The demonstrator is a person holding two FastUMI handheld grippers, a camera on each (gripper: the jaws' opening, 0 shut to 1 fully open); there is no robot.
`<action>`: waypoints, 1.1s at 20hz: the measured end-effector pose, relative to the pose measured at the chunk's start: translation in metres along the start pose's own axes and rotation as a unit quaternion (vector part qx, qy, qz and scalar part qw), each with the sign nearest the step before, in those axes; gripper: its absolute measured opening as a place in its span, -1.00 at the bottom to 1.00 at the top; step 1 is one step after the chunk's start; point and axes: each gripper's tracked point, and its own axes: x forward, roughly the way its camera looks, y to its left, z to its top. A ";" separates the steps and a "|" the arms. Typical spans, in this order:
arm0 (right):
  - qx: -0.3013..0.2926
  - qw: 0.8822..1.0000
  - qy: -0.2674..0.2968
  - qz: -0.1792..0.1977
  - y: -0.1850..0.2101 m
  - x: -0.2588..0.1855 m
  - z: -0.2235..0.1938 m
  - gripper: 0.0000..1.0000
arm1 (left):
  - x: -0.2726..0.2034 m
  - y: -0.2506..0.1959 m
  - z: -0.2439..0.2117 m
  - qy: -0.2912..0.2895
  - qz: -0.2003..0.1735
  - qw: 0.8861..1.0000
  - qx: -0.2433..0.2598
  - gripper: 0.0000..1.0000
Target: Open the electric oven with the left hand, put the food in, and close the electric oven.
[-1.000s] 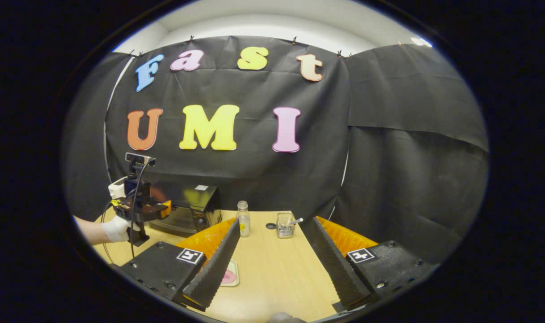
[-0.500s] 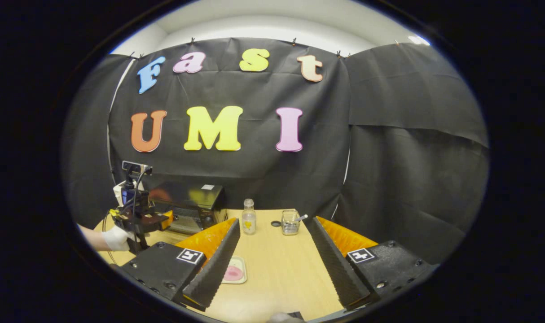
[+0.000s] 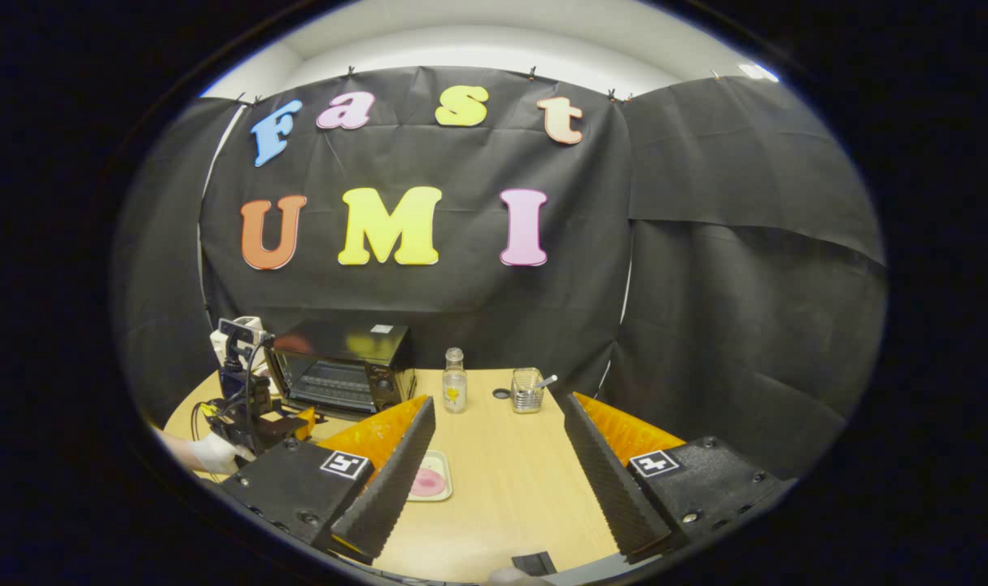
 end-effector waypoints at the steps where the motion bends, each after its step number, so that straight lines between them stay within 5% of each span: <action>1: 0.001 1.000 0.001 -0.001 0.000 -0.002 -0.001 0.96 | -0.002 -0.001 -0.007 0.007 0.000 1.000 0.001 0.94; 14: 0.010 0.999 0.027 -0.021 -0.011 -0.014 -0.028 0.94 | 0.007 -0.007 -0.094 0.105 -0.005 0.994 0.003 0.94; 22: 0.030 0.998 0.048 -0.027 -0.017 -0.003 -0.049 0.94 | 0.004 -0.001 -0.083 0.072 -0.002 0.997 0.010 0.93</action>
